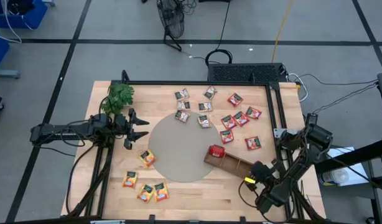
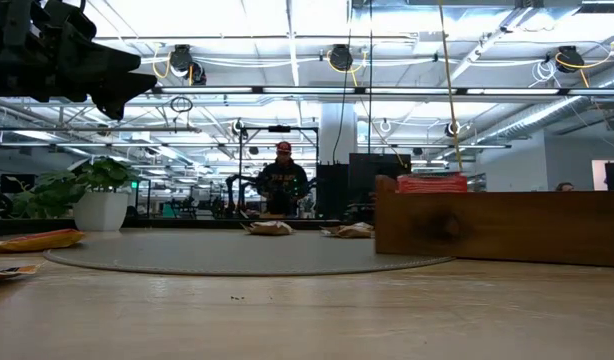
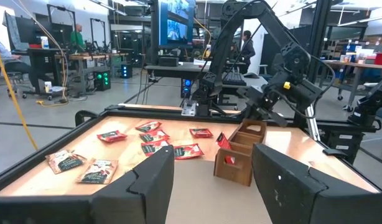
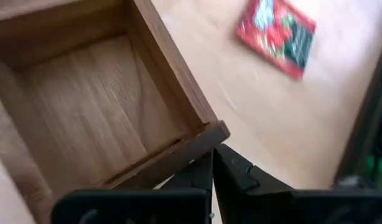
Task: Pick & Place Tea
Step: Adjust the wooden organizer, then put the red tea bag into the left section of the wooden organizer
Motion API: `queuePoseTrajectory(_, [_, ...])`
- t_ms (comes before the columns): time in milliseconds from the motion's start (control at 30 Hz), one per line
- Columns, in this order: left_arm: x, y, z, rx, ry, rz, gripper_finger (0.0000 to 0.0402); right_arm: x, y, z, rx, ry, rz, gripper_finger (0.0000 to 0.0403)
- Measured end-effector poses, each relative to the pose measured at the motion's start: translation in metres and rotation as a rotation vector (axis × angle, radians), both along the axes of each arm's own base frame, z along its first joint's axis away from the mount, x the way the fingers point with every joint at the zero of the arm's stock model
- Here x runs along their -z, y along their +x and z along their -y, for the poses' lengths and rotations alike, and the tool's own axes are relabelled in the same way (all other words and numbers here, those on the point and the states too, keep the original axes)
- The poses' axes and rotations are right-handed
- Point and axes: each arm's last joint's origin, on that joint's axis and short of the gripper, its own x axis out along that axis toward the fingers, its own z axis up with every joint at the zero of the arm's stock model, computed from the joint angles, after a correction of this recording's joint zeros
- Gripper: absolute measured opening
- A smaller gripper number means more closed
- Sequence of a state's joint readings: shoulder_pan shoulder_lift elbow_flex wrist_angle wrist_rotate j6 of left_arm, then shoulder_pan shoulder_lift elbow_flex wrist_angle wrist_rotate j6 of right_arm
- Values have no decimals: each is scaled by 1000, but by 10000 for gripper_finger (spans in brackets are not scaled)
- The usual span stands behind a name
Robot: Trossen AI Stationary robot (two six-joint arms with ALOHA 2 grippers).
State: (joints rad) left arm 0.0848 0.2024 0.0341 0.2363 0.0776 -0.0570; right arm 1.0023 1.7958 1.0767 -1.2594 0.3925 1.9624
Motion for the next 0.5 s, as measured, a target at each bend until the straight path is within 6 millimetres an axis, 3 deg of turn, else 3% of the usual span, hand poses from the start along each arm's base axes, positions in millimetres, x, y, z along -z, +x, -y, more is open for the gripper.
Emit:
queuePoseTrajectory(167, [0,0,0,0,0,0,214,-2,6,5,-28,-55,44,0])
queuePoseTrajectory(333, [0,0,0,0,0,0,214,-6,6,12,7,-93,-20,0])
queuePoseTrajectory(500, [0,0,0,0,0,0,214,-35,-1,16,46,-184,-97,0])
